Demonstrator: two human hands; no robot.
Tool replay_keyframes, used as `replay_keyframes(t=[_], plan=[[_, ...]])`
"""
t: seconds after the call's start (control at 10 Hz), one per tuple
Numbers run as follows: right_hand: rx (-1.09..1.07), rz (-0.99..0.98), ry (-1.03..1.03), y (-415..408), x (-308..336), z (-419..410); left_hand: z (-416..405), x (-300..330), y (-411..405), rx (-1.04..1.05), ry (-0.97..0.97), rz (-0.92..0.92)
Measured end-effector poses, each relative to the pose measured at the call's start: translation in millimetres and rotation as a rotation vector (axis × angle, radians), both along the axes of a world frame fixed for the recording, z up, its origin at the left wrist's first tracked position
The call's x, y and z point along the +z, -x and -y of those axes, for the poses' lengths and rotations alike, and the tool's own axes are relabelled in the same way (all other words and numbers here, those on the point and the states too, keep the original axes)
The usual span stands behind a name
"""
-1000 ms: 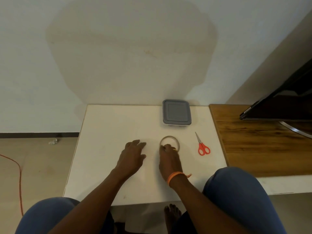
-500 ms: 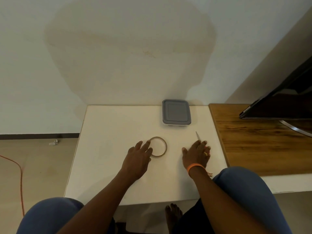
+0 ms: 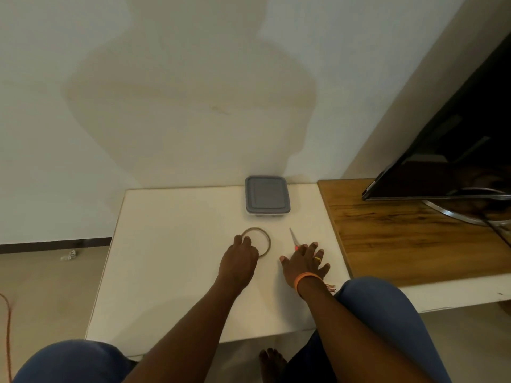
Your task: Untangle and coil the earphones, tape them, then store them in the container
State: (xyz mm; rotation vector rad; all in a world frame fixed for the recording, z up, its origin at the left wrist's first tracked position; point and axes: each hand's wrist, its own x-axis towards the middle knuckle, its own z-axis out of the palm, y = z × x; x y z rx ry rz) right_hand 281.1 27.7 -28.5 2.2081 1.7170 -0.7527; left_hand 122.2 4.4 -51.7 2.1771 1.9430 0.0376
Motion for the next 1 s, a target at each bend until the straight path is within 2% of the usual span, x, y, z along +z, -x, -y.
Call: replay_keyframes(t=[0.2,0.4,0.5,0.7,0.9,1.0], plan=[[-0.035,0.080,-0.017,-15,-8,-7,-15,6,-14,-0.013,-0.002,-0.001],[-0.057,0.151,-0.231,-11,-9,-16,-16,0,-2,-0.069,-0.094,0.030],[-0.072,0.149,-0.246,-9,-10,-15,-15,-2,0,-0.076,-0.096,0.053],[-0.148,0.030,-0.253,-11,-11,-16,-11,-2,-1,-0.034,-0.046,0.134],[-0.142,0.070,-0.282,-14,-1,-11,1,2,-2,0.003,-0.108,0.077],[-0.178,-0.040,-0.343,-11,14,-5,10,24,4,0.025,-0.076,0.104]])
